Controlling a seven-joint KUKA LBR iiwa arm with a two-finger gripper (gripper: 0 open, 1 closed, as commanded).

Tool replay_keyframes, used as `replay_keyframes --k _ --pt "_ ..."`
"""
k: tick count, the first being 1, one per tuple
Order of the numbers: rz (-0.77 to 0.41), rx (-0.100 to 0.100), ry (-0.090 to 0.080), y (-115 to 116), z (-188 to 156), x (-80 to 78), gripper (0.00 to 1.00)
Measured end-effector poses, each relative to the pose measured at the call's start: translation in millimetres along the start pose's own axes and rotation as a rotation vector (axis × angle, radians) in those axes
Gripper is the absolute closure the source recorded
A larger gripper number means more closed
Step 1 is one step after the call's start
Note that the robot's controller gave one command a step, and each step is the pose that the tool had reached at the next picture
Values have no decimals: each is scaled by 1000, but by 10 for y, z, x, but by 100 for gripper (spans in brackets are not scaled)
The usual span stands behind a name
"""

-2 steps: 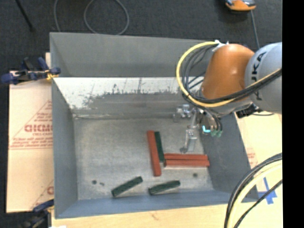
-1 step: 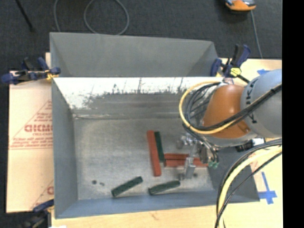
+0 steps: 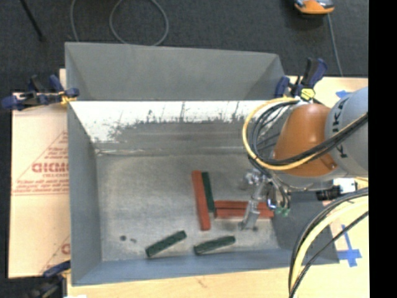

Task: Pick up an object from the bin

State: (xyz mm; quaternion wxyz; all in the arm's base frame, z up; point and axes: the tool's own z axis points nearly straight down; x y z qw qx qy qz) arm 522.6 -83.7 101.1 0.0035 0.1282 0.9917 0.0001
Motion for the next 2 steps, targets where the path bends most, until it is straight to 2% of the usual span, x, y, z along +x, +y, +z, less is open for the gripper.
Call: replay_keyframes --k 1,2 --pt "210 0 0 42 -188 7 0" --pt "345 2 7 175 325 -57 0"
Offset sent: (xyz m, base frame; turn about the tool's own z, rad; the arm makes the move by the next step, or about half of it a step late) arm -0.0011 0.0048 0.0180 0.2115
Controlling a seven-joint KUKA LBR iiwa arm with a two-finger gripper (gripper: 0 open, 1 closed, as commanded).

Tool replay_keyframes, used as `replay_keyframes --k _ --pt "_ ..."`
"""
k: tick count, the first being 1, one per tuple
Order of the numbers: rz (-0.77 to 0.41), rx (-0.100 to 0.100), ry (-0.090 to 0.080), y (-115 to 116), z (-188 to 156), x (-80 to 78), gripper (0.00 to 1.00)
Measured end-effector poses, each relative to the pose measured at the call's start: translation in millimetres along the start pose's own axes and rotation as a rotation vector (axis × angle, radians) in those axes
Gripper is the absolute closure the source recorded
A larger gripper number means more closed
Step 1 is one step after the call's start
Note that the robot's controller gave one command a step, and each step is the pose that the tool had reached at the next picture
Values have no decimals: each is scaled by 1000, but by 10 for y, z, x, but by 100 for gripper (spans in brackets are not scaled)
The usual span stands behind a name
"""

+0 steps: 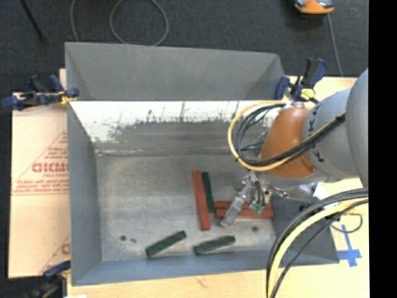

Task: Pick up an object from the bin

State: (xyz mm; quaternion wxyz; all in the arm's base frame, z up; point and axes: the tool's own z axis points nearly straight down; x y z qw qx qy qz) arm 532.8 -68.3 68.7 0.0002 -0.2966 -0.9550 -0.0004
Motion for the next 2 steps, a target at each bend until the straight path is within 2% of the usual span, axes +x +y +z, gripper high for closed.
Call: replay_keyframes --k 1,2 --pt "-4 1 -2 -7 -6 -13 0" --pt "-6 1 -3 -7 -9 -17 100"
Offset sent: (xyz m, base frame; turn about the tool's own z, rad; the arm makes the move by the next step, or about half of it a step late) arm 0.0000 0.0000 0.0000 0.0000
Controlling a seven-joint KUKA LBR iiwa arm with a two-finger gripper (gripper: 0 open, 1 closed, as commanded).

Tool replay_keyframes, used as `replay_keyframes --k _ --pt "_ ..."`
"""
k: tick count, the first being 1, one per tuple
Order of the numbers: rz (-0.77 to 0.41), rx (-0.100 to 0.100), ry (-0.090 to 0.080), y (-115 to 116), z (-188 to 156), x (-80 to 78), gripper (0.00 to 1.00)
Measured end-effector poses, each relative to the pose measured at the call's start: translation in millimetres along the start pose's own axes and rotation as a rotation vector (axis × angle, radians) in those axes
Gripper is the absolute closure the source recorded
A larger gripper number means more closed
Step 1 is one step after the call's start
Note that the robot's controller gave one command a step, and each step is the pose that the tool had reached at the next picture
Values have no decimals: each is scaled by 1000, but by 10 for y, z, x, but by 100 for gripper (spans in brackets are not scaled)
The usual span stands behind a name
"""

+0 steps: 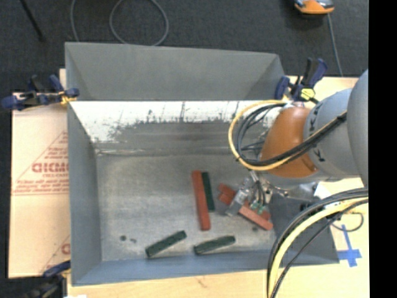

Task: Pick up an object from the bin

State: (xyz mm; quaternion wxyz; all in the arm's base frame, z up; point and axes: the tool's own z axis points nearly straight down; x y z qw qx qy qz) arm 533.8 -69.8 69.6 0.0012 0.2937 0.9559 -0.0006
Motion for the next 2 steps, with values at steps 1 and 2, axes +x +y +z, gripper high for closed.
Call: replay_keyframes --k 1,2 --pt "-5 -5 -7 1 -1074 -30 100" --pt "-12 -3 -2 2 -1196 -44 100"
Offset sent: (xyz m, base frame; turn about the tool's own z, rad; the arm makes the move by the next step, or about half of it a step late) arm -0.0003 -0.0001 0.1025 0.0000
